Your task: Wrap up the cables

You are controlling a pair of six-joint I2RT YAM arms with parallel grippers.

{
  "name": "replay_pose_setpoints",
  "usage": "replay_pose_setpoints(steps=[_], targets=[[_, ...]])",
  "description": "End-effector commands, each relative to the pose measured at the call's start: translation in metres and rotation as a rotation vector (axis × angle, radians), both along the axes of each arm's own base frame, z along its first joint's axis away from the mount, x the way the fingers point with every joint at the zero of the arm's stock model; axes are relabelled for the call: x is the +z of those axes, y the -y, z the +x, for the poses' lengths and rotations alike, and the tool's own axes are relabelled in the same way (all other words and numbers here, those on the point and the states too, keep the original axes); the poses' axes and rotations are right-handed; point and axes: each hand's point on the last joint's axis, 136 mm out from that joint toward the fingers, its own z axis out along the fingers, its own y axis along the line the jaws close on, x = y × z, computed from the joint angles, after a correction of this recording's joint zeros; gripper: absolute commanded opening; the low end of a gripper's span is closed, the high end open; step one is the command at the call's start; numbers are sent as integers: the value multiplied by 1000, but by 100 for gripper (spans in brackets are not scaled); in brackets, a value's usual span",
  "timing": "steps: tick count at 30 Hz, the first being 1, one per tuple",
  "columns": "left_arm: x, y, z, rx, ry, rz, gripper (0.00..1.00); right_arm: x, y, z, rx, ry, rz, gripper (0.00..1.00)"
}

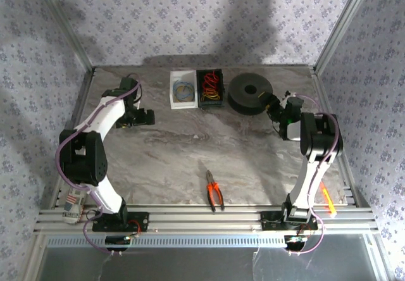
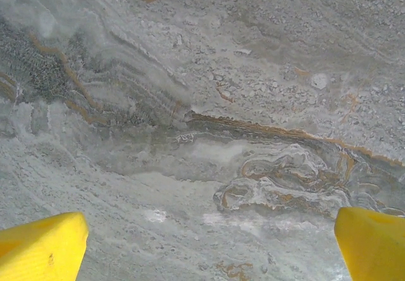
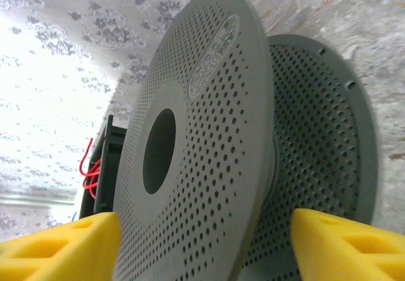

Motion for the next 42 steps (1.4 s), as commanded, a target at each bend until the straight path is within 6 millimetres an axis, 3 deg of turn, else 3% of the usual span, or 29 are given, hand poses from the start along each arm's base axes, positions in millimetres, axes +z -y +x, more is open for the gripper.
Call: replay_pose_setpoints(steps=[1, 6, 10, 17, 24, 29, 36, 42], targets=[[12, 3, -5, -17, 4, -3, 100, 8, -3, 16, -13, 45, 16, 62], [10, 5, -5, -25, 1, 0, 100, 0, 4, 19, -68, 32, 14, 39], [11, 8, -4, -31, 5, -6, 100, -6, 13, 14, -120, 15, 6, 30], [18, 10, -3, -36, 19, -13, 100, 3, 22, 0, -138, 27, -14, 0], [22, 10, -3, -39, 28, -9, 100, 32, 27, -42, -120, 42, -91, 0], [26, 13, -4, -53, 39, -7, 100, 63, 13, -77, -34, 52, -147, 0], [26, 18, -5, -75, 40, -10, 100, 114, -32, -125, 174, 116, -219, 0], [27, 20, -9, -79, 44, -12, 100, 129, -82, -151, 347, 125, -134, 0]])
